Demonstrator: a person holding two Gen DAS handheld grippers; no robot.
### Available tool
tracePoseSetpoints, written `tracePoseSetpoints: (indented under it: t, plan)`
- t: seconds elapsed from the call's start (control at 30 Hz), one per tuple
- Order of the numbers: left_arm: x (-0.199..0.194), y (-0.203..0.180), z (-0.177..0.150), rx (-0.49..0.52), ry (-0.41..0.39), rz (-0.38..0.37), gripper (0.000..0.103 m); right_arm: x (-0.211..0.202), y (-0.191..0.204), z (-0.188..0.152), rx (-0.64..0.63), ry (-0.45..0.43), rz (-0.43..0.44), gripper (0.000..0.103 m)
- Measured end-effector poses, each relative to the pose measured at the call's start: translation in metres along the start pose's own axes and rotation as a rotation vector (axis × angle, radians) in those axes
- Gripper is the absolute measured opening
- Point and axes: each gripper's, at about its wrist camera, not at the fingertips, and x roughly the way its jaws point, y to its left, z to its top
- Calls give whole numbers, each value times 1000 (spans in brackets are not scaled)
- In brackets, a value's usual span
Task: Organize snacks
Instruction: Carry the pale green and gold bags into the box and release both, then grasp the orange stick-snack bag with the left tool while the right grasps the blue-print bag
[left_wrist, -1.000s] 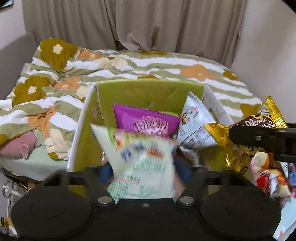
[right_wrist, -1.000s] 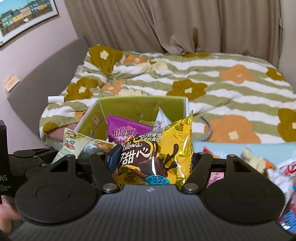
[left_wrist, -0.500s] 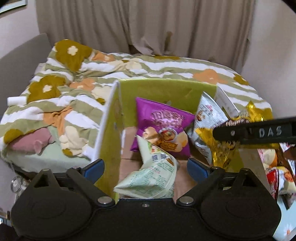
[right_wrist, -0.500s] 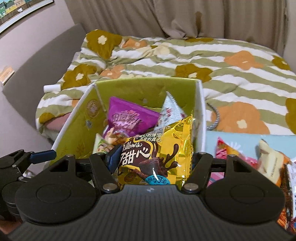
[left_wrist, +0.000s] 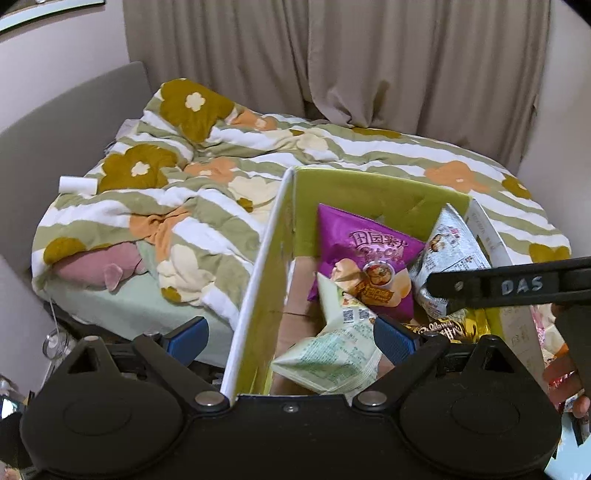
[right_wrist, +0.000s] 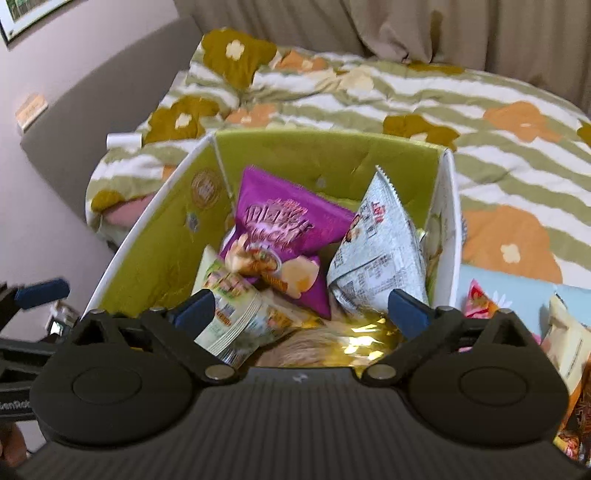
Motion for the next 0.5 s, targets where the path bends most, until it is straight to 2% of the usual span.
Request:
tracePoseSetpoints:
  t: [0.23, 0.5]
  plan:
    - [-5, 4, -4, -25, -4, -7, 98, -21, -6, -11, 41, -72, 8, 103]
    - [-33, -4, -3, 24, -72, -22, 98, -55, 0, -23, 66, -123, 24, 103]
